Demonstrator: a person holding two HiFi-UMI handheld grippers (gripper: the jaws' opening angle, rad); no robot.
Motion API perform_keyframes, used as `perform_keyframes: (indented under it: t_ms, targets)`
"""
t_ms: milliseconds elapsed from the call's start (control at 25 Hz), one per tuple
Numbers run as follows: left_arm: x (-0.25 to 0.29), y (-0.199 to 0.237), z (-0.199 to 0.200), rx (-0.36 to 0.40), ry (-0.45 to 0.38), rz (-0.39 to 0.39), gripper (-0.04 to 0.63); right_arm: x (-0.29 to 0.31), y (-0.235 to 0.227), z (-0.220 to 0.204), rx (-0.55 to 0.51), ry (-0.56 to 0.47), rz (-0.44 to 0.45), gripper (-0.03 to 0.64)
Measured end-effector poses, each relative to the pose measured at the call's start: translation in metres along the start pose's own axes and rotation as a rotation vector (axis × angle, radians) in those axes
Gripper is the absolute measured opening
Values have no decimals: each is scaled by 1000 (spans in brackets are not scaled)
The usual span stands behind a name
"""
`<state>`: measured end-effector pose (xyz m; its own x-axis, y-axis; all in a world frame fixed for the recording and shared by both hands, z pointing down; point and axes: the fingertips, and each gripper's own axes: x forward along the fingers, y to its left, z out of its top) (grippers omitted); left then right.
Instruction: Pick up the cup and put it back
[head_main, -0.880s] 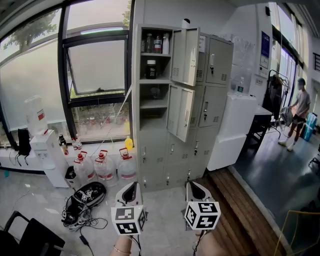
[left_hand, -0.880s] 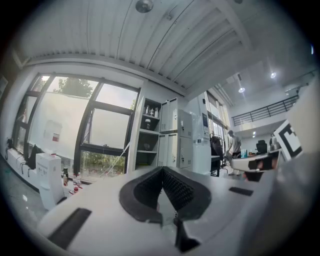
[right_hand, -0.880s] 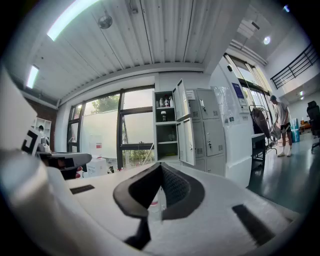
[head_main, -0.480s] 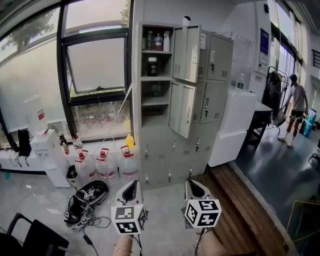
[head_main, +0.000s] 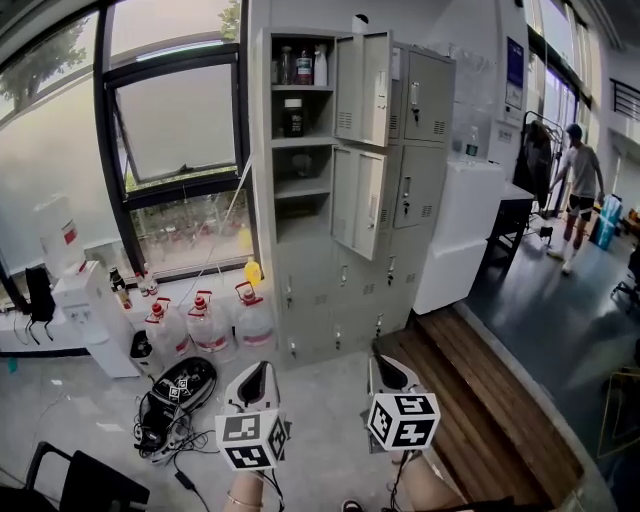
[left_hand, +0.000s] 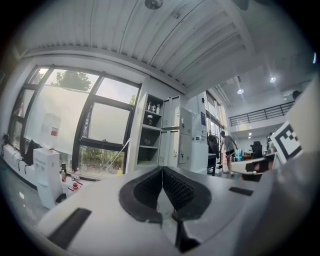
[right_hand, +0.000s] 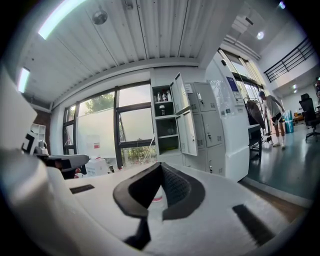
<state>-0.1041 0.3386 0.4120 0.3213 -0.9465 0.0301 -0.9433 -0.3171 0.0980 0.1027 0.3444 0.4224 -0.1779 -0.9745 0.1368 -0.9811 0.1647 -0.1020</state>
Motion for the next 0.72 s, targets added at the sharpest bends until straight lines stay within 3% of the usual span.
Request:
perform_keyframes:
  t_ms: [360,720]
  targets:
    - [45,22,-11,-16,5,1,9,52,-11,-3,-1,15,-16,-6]
    - [149,50,2,17,-7,26,9,166,-37,19,32,-9,10,-6]
